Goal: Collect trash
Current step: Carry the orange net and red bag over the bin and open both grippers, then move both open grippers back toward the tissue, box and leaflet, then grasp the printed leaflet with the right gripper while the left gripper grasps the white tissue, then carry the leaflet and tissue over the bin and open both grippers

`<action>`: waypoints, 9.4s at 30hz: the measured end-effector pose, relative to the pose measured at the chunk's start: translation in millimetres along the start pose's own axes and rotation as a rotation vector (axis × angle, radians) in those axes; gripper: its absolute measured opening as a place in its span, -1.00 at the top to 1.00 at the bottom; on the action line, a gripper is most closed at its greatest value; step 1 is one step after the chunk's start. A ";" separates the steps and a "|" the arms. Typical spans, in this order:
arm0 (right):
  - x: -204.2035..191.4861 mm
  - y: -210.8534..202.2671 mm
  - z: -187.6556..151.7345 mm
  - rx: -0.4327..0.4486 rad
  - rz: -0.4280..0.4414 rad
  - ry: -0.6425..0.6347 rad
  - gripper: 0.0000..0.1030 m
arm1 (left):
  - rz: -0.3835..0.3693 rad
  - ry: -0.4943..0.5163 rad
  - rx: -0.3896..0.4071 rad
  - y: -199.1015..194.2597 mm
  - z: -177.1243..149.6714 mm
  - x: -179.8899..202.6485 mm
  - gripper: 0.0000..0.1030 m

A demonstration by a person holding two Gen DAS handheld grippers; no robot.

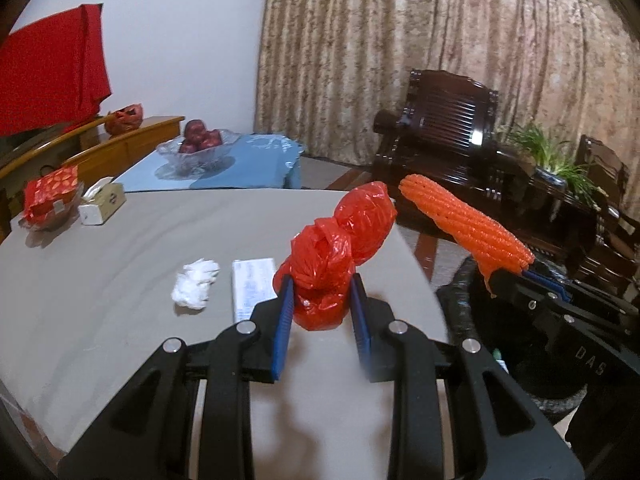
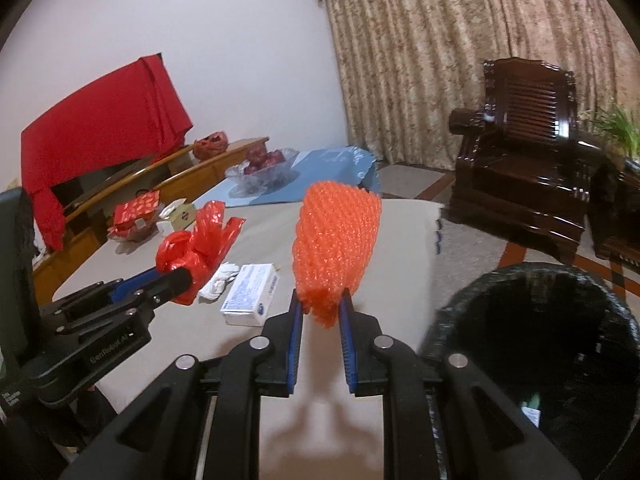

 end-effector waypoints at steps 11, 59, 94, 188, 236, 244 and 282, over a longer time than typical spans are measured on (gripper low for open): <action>59.9 -57.4 -21.8 0.012 -0.138 0.059 0.66 | -0.118 0.069 -0.033 5.4 -12.0 66.9 0.49; 176.6 -103.7 -131.4 -0.152 -0.393 0.205 -0.66 | -0.375 0.188 -0.243 92.0 -88.6 199.7 -0.52; -7.5 34.0 -17.8 -0.052 -0.079 0.006 -0.88 | 0.123 -0.046 0.018 10.4 6.5 -118.1 -0.72; -19.2 23.5 28.2 -0.031 -0.027 -0.004 -0.07 | 0.056 -0.046 -0.032 8.2 27.0 -61.2 0.48; 138.8 -118.8 -41.3 -0.003 -0.357 0.150 -0.07 | -0.249 0.183 -0.089 8.9 -23.8 156.6 0.46; 165.8 -117.8 -49.4 -0.034 -0.387 0.165 -0.07 | -0.273 0.208 -0.133 36.1 -42.5 180.0 0.45; 184.0 -106.9 -79.6 -0.132 -0.393 0.190 -0.88 | -0.313 0.213 -0.200 58.2 -52.7 186.4 -0.64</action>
Point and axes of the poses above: each gripper's, at about its wrist camera, not at the fingertips, and y roughly the way its jaws point, x to its right, z to its top, the point moved 2 cm from there along y, roughly the way its jaws point, and after that the axes turned 10 degrees about -y, right-handed, at the moved point
